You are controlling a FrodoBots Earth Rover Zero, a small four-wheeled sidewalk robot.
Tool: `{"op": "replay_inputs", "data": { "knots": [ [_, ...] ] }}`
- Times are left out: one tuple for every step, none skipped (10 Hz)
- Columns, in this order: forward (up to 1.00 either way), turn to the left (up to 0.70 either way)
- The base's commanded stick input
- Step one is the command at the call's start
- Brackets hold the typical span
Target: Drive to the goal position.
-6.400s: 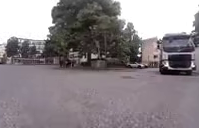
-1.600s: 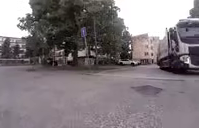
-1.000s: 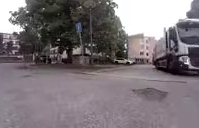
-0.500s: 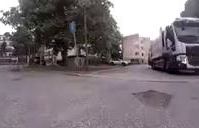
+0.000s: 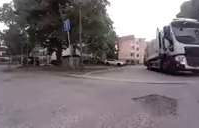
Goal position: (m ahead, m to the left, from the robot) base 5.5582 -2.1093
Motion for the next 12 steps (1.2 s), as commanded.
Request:
{"op": "replay_inputs", "data": {
  "knots": [
    [0.60, -0.15],
    [0.60, -0.15],
    [0.60, -0.13],
    [0.60, -0.02],
    [0.60, 0.00],
    [0.60, 0.00],
    [0.60, 0.00],
    [0.60, 0.00],
    [0.60, -0.08],
    [0.60, -0.15],
    [0.60, -0.15],
    [0.60, -0.15]
  ]
}}
